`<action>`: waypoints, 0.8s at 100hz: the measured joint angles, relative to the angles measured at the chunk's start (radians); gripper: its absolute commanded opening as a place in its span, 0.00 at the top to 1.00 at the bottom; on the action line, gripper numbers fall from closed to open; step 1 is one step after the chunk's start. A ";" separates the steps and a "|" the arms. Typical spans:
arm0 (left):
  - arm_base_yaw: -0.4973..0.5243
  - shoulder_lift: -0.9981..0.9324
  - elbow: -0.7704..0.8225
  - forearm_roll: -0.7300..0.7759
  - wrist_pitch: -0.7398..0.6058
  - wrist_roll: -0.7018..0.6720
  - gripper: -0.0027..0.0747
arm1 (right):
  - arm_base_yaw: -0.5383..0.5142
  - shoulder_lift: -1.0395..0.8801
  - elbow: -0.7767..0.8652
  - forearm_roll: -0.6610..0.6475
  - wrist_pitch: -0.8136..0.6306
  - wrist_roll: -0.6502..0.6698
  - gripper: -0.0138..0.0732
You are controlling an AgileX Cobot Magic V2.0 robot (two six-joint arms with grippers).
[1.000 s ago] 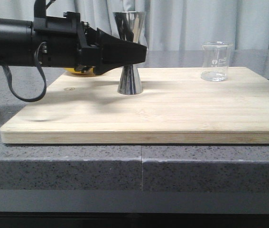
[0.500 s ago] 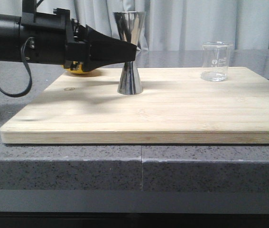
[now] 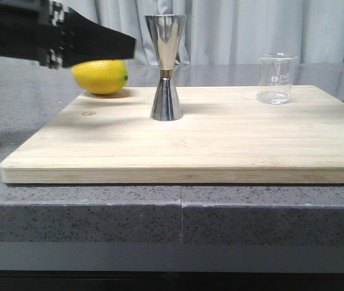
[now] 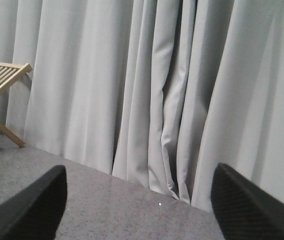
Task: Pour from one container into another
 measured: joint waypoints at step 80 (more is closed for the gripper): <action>0.398 -0.374 0.000 -0.292 0.313 -0.058 0.37 | -0.067 -0.162 0.000 0.458 0.341 -0.393 0.22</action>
